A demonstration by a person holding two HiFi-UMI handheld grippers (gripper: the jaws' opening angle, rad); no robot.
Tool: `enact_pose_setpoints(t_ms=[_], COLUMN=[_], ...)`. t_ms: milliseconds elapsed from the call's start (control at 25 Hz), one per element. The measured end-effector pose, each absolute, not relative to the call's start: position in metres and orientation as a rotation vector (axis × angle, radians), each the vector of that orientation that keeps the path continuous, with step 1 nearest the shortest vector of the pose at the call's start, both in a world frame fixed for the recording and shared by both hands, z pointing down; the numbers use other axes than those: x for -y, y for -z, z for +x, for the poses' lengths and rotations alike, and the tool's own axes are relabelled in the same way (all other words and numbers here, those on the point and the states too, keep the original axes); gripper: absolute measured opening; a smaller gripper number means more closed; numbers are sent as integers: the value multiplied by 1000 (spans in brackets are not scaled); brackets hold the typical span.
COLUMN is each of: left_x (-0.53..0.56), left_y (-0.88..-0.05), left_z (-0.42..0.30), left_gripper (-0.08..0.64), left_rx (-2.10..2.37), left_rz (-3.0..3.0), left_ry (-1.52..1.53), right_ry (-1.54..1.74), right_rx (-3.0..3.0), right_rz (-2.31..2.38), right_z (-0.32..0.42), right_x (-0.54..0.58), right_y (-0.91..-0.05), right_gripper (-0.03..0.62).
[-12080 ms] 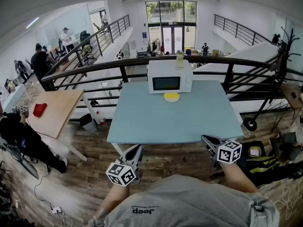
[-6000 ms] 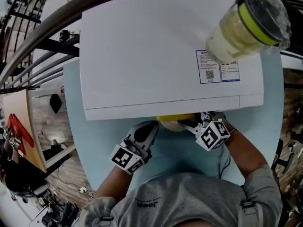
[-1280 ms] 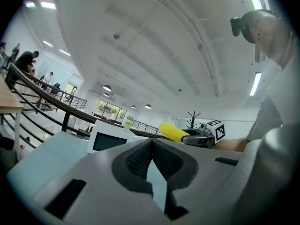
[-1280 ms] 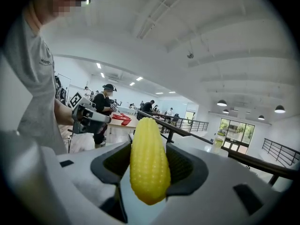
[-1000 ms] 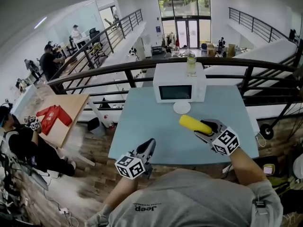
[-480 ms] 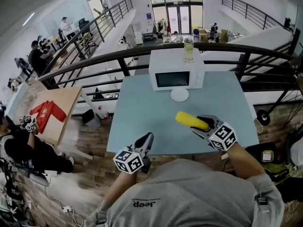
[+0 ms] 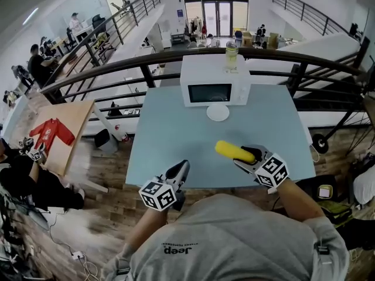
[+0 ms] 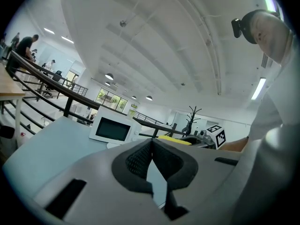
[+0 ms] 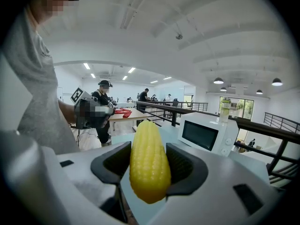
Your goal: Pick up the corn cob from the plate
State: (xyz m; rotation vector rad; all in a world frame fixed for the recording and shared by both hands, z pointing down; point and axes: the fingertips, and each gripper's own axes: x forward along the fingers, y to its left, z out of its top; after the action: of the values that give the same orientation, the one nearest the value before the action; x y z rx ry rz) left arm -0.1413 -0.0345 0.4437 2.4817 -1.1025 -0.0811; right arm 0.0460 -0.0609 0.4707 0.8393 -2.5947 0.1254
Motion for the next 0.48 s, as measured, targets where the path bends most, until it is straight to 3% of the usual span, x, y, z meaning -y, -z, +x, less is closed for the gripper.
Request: enact_pose_setpoints(t_ms=[480], left_x=[39], left_y=[-443], left_z=[-130], left_gripper=[18], left_rx=[1086], left_rz=[2485], left_ry=[78], right_ry=[-140], right_rx=[2589], right_rz=[849], right_z=[57], right_x=[62], right_y=[-472], right_gripper=[239])
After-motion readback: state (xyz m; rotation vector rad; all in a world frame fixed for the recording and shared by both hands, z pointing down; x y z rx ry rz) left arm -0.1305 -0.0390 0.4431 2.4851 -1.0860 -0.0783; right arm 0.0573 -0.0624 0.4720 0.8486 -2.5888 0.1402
